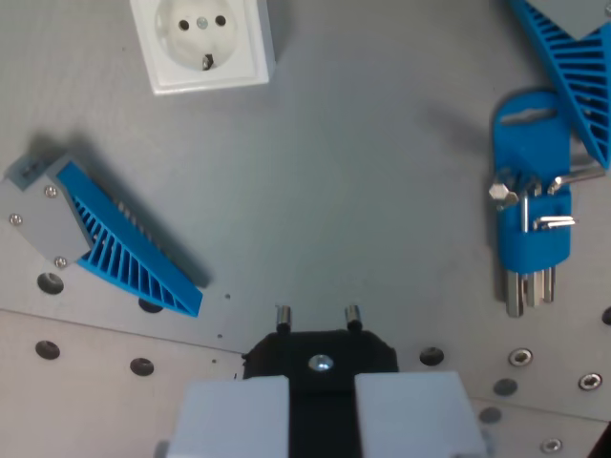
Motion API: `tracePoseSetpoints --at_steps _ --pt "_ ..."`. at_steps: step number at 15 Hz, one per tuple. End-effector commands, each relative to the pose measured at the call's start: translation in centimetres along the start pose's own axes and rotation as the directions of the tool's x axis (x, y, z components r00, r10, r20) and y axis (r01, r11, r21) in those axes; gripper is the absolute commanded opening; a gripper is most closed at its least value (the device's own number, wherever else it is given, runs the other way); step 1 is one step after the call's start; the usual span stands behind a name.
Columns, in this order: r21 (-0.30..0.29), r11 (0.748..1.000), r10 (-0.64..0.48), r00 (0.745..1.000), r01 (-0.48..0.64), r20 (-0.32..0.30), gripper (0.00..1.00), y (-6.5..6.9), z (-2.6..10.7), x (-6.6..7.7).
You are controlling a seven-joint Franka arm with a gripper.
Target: Move above the white socket
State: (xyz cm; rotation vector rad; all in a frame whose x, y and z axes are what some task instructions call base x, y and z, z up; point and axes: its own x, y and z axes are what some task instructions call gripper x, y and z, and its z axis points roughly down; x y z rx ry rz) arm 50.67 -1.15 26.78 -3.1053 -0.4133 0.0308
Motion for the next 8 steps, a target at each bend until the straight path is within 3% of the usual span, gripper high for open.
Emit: tracePoseSetpoints --at_steps 1,8 --pt "-0.004 1.0 -0.007 0.997 0.007 -0.083 0.0 -0.7 1.6 0.2" --pt "-0.003 1.0 -0.023 0.995 0.023 -0.094 0.0 -1.9 4.9 1.2"
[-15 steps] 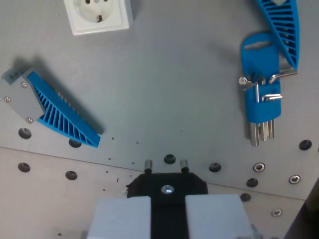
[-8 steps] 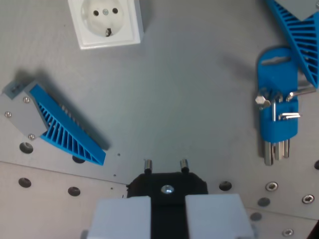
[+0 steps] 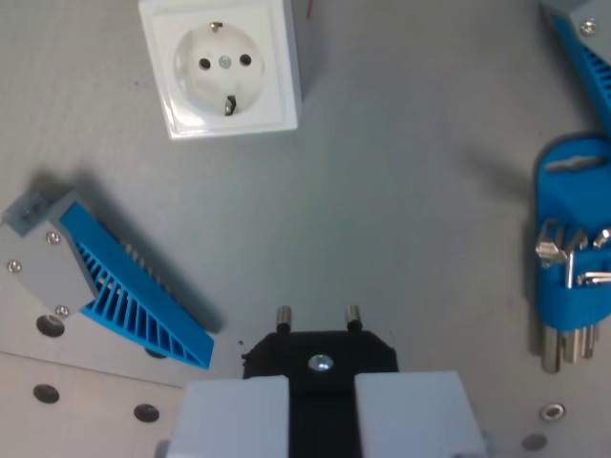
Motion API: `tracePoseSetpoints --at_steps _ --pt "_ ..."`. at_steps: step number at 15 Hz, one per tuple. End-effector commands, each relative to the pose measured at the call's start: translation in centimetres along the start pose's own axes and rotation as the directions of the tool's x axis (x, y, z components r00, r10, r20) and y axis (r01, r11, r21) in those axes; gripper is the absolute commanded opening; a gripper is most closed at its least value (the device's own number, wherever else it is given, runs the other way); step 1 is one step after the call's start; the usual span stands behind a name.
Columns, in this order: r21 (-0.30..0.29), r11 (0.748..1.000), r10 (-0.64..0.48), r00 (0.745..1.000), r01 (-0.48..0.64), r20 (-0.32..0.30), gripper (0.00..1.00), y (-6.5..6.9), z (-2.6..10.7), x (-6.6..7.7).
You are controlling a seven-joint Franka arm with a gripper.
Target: Move above the white socket
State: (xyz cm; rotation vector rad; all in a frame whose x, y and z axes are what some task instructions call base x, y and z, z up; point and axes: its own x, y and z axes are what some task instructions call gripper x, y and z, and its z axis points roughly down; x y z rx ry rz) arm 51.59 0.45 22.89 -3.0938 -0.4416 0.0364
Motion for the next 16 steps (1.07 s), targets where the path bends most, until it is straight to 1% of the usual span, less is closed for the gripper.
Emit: tracePoseSetpoints --at_steps 1,10,16 --pt "-0.01 1.0 -0.007 0.995 0.006 -0.096 0.0 -0.8 1.5 0.1" --pt "0.002 1.0 -0.023 0.996 0.023 -0.092 0.0 -2.3 5.9 1.7" --pt "0.008 0.999 -0.034 0.997 0.034 -0.071 0.0 -2.9 8.7 2.8"
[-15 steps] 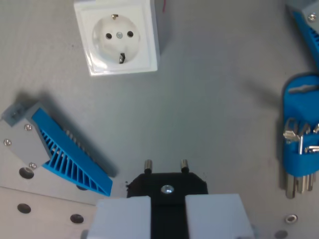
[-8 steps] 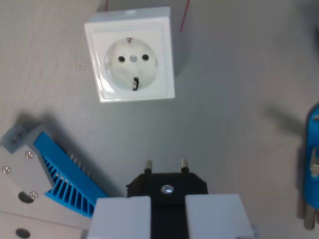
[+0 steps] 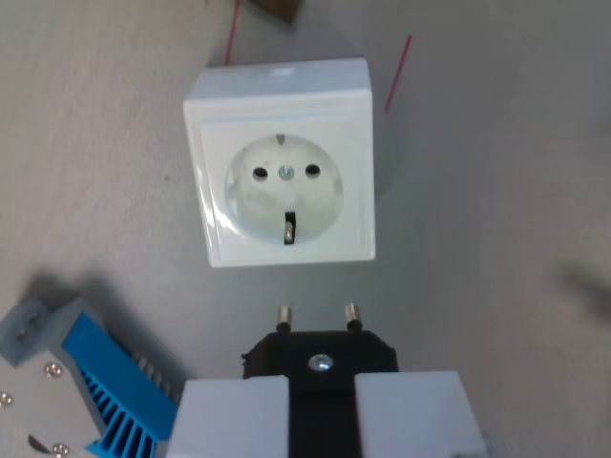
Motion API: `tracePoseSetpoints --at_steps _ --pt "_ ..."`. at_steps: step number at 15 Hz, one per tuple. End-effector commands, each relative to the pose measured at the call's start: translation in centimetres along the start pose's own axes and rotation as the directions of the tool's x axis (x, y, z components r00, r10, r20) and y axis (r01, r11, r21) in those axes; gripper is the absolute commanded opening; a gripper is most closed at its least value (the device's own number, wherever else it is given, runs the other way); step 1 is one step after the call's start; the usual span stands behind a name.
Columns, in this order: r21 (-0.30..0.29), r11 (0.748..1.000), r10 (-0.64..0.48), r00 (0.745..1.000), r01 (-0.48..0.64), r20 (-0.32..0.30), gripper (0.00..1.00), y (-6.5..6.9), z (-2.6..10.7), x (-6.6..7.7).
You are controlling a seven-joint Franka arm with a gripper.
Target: Move above the white socket
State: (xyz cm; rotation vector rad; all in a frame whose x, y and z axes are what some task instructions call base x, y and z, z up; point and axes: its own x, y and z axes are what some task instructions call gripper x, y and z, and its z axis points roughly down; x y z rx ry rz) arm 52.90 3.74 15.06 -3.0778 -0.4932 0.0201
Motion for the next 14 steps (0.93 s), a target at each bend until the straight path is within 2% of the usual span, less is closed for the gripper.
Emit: tracePoseSetpoints --at_steps 1,8,14 --pt "0.002 1.0 0.0 0.998 0.0 -0.057 0.0 -0.4 1.2 0.6" --pt "0.004 1.0 0.0 0.999 0.0 -0.035 0.0 -0.9 3.3 1.5" --pt "0.001 1.0 0.002 1.0 -0.002 -0.025 0.0 -1.1 4.2 1.9"
